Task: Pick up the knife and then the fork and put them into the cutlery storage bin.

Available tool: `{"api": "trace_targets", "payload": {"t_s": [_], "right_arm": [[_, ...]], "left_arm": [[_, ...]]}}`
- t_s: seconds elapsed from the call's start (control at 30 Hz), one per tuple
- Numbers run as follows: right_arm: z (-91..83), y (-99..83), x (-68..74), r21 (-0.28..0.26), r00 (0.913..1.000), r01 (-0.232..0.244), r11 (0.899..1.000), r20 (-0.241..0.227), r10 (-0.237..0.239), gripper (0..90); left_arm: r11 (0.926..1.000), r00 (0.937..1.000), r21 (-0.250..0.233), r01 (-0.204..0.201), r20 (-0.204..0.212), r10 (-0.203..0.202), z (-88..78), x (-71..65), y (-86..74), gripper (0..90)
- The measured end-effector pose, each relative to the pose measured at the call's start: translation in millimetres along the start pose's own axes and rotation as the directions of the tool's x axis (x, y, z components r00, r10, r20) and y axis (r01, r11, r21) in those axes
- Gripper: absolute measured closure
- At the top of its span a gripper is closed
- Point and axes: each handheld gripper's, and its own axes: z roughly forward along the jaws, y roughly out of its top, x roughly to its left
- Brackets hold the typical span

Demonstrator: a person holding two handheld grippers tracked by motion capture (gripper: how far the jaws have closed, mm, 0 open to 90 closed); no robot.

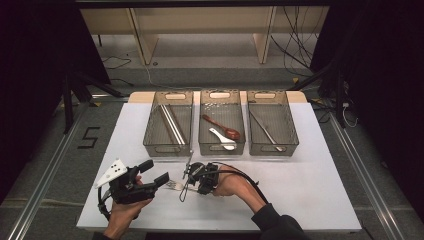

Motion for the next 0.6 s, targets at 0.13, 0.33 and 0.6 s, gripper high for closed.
{"api": "trace_targets", "payload": {"t_s": [0.13, 0.33, 0.6], "right_arm": [[-1.2, -1.2, -2.2, 0.004, 1.0, -0.007, 1.0, 0.001, 0.007, 83.2], [-0.6, -0.1, -2.7, 0.003, 0.9999, -0.009, 1.0, -0.012, 0.009, 83.2], [4.9, 3.5, -0.8, 0.043, 0.9999, -0.01, 0.999, 0.004, 0.01, 82.8]], "left_arm": [[1.0, 1.0, 0.004, -0.004, 0.001, 0.004, -0.1, 0.1, 0.0, 15.9], [1.0, 1.0, 0.001, -0.001, 0.0, 0.001, 0.1, 0.0, 0.0, 15.9], [1.0, 1.0, 0.001, -0.001, 0.0, 0.001, 0.1, -0.1, 0.1, 15.9]]}}
